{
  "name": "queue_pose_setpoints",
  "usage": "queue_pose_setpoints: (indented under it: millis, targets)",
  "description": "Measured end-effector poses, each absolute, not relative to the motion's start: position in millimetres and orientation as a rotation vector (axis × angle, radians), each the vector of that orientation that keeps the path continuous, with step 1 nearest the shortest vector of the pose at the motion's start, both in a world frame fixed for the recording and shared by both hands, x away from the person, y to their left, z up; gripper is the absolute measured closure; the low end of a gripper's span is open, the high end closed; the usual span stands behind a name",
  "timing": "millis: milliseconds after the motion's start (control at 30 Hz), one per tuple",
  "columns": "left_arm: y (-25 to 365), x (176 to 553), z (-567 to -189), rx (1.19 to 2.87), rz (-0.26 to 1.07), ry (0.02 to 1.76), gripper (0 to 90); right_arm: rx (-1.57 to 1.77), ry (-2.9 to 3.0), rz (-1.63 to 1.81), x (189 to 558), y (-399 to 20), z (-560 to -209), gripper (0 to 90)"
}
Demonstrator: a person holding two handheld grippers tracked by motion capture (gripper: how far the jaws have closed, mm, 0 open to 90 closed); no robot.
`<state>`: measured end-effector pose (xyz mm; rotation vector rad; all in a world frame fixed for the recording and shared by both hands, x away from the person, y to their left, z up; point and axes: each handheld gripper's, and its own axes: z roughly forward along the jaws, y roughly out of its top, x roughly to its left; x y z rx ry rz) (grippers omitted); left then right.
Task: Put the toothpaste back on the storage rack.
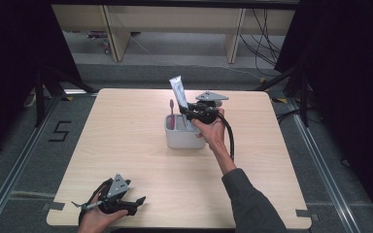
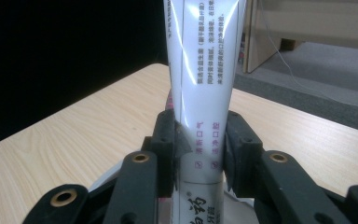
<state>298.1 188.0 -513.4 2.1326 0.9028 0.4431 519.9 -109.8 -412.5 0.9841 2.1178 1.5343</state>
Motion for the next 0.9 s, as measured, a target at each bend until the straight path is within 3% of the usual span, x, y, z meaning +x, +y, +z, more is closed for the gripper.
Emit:
queue_pose_setpoints:
  millis: [900]
  targets:
    - [188, 298, -514, 2.137, 0.440, 0.902, 19.8, 0.979, 2.193, 1.423, 508, -115, -424, 68.6]
